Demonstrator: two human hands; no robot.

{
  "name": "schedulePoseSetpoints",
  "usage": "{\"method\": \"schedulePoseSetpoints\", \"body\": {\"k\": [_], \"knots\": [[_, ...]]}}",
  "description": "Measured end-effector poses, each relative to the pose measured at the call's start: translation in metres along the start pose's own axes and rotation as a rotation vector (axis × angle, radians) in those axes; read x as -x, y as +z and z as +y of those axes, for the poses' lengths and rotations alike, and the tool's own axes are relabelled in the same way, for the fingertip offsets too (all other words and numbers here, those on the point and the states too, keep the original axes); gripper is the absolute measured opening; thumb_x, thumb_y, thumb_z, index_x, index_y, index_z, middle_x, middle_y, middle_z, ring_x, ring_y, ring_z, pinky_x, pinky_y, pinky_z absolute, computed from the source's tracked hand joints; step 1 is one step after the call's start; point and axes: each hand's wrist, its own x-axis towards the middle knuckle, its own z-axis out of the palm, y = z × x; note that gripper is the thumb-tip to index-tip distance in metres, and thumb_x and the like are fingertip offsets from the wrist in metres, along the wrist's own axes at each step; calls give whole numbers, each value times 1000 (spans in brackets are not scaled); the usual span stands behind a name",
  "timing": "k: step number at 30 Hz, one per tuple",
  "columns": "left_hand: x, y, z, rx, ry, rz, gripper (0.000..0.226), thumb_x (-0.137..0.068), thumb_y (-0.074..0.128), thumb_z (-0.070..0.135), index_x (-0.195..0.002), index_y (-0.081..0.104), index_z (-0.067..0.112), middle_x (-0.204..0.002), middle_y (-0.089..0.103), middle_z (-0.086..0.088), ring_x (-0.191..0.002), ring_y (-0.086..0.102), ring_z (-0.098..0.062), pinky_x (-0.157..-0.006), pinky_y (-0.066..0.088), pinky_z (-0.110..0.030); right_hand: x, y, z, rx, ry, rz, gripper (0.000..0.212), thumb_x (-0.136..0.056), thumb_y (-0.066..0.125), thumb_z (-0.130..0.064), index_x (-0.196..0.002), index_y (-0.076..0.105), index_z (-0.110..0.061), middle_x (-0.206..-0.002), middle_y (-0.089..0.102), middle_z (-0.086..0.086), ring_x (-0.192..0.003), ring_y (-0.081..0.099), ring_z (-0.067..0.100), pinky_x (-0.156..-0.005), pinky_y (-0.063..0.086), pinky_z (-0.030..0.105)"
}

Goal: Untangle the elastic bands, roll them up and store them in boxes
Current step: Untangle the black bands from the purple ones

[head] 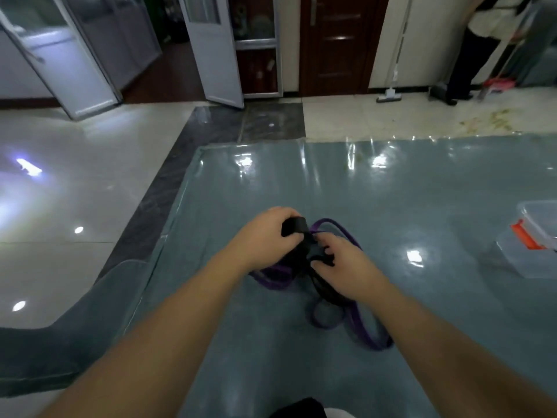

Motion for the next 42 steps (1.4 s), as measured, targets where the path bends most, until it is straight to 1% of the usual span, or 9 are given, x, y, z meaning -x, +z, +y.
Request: {"method": "schedulePoseSetpoints", "body": {"k": [3, 8, 15, 20, 24, 29, 34, 39, 42], "knots": [[-11, -32, 30, 47, 23, 92, 21, -99, 65, 29, -119, 64, 25, -115, 65, 6, -102, 63, -12, -87, 48, -28, -9, -28, -15, -80, -21, 47, 76, -80, 63, -60, -149, 45, -33, -139, 63, -6, -122, 64, 12, -106, 52, 40], [-26, -77, 85, 76, 89, 215, 20, -100, 64, 33, -120, 64, 29, -108, 67, 12, -94, 62, 2, -75, 49, -19, -20, -70, -54, -121, -87, 101, 81, -89, 70, -58, -157, 35, -30, -152, 53, -6, -136, 53, 13, -113, 47, 41], [-37, -113, 156, 335, 153, 369, 8, -97, 70, 33, -104, 66, 37, -97, 73, 9, -85, 74, -8, -85, 65, -39, -32, -110, -92, -342, -166, 264, 64, -77, 79, -59, -130, 49, -37, -120, 67, -14, -107, 67, 9, -95, 58, 40], [-38, -118, 175, 402, 225, 407, 15, -94, 73, 36, -107, 66, 40, -105, 71, 15, -104, 67, -5, -96, 59, -40, -44, -147, -110, -509, -149, 281, 48, -73, 78, -58, -112, 62, -36, -105, 74, -8, -101, 71, 19, -94, 59, 44], [-43, -109, 150, 438, 198, 396, 42, -93, 72, 47, -131, 58, 39, -128, 64, 13, -119, 61, -2, -105, 52, -35, -41, -182, -109, -428, -159, 336, 37, -93, 73, -43, -125, 61, -29, -103, 71, -11, -94, 69, 7, -73, 54, 21], [-50, -65, 100, 481, -41, 121, 73, -84, 78, 52, -147, 45, 39, -139, 57, 18, -129, 55, -3, -112, 47, -40, -43, -217, -119, -489, -201, 408, 12, -93, 72, -43, -96, 71, -31, -88, 76, -7, -92, 74, 15, -90, 61, 44], [-60, -36, 100, 477, -55, 104, 20, -98, 70, 37, -117, 66, 35, -104, 71, 18, -96, 65, 3, -81, 47, -19, -39, -242, -137, -530, -241, 426, 14, -93, 73, -43, -97, 73, -29, -87, 78, -11, -90, 75, 12, -87, 63, 40], [-71, -56, 122, 580, -2, 302, 18, -109, 53, 26, -115, 70, 23, -109, 77, 15, -103, 71, -3, -78, 52, -14, -43, -256, -129, -801, -161, 557, 16, -89, 77, -38, -97, 74, -24, -96, 79, 1, -100, 74, 27, -91, 62, 50], [-75, -68, 134, 550, 70, 288, 17, -107, 55, 24, -119, 63, 32, -111, 77, 17, -106, 71, -3, -89, 53, -26, -43, -256, -118, -903, -87, 552, 14, -91, 76, -32, -99, 71, -21, -101, 77, 6, -104, 72, 29, -97, 58, 53]]}}
